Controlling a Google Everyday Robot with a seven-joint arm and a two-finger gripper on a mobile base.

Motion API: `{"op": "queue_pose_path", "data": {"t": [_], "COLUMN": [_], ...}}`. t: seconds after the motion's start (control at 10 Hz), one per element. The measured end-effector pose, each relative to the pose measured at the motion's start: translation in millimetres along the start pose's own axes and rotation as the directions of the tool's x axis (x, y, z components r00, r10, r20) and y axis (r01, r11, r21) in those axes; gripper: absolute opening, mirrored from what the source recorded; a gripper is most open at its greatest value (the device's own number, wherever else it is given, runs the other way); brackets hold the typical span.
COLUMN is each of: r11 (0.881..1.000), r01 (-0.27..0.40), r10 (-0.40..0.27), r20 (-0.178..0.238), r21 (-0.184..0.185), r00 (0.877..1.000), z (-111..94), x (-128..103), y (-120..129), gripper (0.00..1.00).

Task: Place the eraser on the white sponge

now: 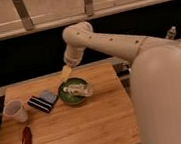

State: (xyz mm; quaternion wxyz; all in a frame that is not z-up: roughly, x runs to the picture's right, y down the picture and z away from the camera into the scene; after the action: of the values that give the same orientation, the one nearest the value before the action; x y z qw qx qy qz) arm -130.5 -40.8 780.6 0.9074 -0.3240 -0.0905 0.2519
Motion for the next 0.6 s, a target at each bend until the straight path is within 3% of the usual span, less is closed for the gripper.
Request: {"op": "queue_pose_path", "data": {"t": [0.1, 0.2, 0.6], "r11": [0.997, 0.993, 0.994], "r01": [0.080, 0.117, 0.112], "r10": [-0.080, -0.117, -0.113], "r20": [-0.009, -0.009, -0.021], "r21": [-0.015, -0.018, -0.014], "r00": [0.997, 0.993, 0.993], "z": [7, 9, 9], "x": [-23, -35, -32], "y": [12, 16, 13], "gripper": [0.80, 0.80, 0.80]}}
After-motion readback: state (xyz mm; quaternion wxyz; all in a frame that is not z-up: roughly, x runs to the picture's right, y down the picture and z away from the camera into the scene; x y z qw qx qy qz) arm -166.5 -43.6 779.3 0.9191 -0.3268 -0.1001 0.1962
